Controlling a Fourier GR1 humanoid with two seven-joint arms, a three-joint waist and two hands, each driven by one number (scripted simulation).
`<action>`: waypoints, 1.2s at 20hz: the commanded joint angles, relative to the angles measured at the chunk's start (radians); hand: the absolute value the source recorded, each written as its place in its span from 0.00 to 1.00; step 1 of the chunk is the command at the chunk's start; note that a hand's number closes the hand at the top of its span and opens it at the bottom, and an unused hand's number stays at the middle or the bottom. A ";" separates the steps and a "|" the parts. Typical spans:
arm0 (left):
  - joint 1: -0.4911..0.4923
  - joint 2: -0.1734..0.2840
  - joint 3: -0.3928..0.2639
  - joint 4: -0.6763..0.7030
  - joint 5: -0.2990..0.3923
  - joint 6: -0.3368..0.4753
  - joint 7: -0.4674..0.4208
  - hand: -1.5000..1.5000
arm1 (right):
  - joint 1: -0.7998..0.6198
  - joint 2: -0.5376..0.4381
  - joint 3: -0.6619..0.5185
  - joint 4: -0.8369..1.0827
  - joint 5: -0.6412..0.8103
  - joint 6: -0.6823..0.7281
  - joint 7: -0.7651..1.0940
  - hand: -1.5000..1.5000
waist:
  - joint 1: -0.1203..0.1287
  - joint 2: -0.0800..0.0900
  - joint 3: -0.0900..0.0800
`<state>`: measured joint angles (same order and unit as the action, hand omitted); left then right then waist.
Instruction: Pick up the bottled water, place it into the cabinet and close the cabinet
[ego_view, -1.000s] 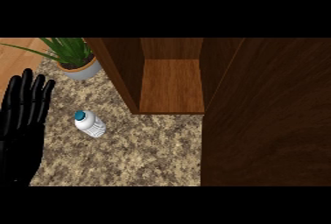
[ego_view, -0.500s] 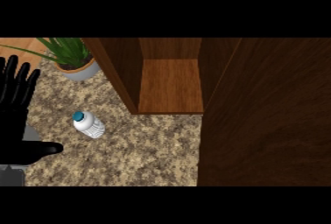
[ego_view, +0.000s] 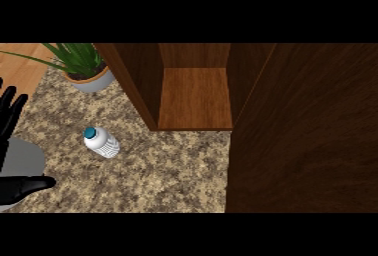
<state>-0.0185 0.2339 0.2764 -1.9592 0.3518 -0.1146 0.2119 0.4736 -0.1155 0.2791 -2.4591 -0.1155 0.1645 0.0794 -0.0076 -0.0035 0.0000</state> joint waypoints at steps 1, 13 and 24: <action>0.057 0.005 -0.006 0.027 -0.038 -0.019 0.007 0.00 | 0.157 0.006 0.091 -0.145 0.055 -0.002 -0.011 0.00 | -0.008 -0.001 0.000; -0.037 0.023 0.043 0.435 -0.079 -0.087 -0.165 0.00 | 0.304 -0.069 0.107 -0.212 0.048 0.025 -0.103 0.00 | -0.022 0.002 -0.001; -0.124 -0.012 0.044 0.832 -0.101 -0.157 -0.347 0.00 | 0.401 -0.117 0.213 -0.232 0.149 0.006 -0.200 0.00 | -0.026 0.001 -0.002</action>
<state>-0.1101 0.2318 0.3183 -1.2507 0.2727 -0.2573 -0.0577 0.7923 -0.1947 0.4523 -2.5023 -0.0389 0.1732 -0.1552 -0.0314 -0.0012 -0.0020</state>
